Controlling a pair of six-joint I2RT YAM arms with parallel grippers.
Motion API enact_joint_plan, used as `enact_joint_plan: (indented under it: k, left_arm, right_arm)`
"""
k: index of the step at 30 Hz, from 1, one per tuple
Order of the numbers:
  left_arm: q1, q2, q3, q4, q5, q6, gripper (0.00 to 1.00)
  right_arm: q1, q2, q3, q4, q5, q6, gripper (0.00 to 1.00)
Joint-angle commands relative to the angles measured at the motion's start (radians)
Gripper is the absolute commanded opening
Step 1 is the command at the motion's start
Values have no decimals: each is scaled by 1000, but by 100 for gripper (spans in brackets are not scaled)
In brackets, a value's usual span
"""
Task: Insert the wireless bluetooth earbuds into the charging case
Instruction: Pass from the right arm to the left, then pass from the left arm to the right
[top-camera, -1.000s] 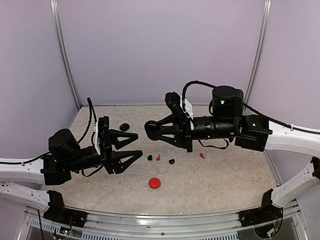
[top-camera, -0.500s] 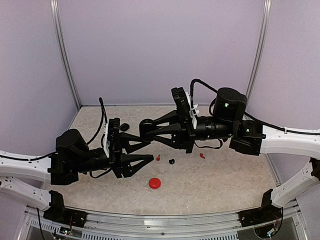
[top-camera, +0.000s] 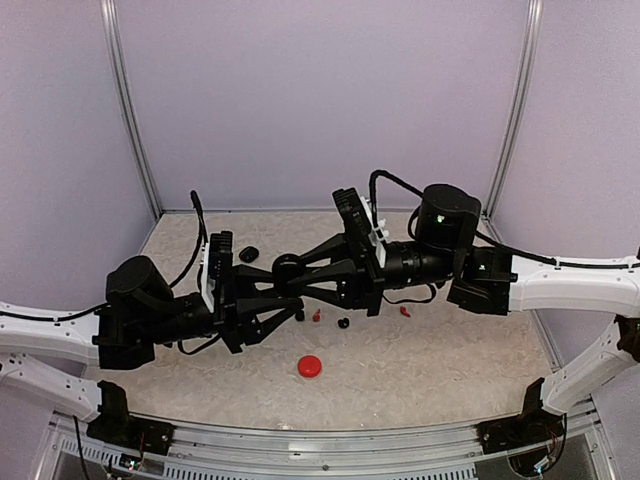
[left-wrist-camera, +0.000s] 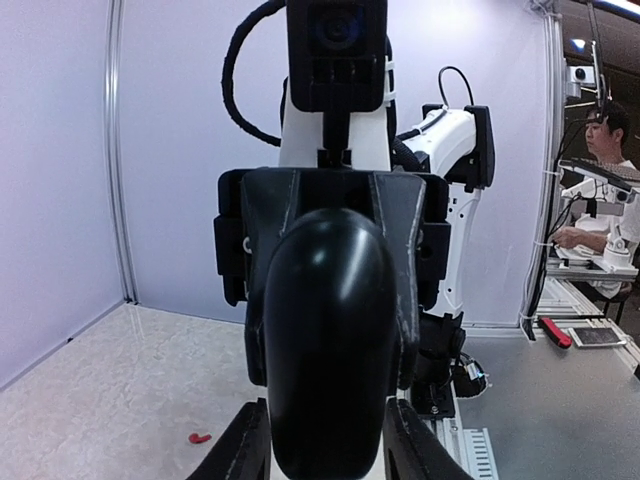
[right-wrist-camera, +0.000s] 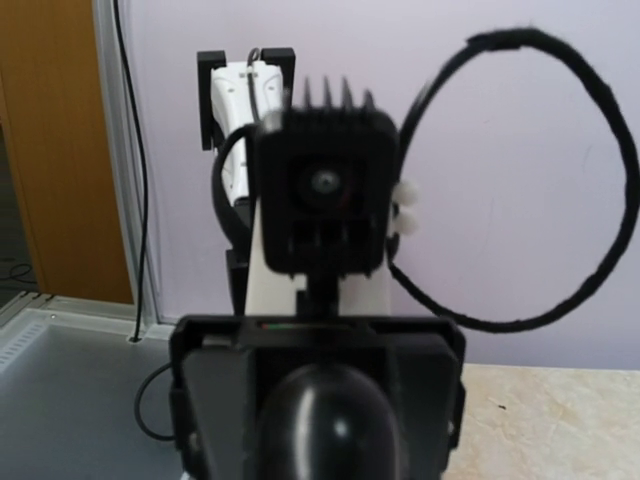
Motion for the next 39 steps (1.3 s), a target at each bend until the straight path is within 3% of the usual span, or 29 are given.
enact_joint_plan:
  k: [1,8,10,14,17,21,26,39]
  left_arm:
    - [-3,-25,16,18,-12,8,34]
    - [24,-58,-4,10,-5,9,9]
    - [30,-64,4,-26,-2,22,1]
    - [35,-82,42,-194,-13,83,0]
    - [37,-103,89,-376,-57,127,0]
    - [38,-122,126,-552,-70,141,1]
    - [23,-108,156,-612,-43,131,4]
    - [28,109,321,-781,165,138,2]
  right_arm:
    - [-5,3,-13,39,-17,13,12]
    - [-5,-12,-13,0,-4,-5,15]
    - [-4,-24,-2,-39,11,-20,29]
    - [-6,-66,38,-216,42,-72,51]
    - [-6,-84,76,-406,71,-140,58]
    - [-7,-107,95,-594,107,-186,60]
    - [-6,-109,117,-715,133,-214,60]
    - [11,-84,95,-767,99,-221,54]
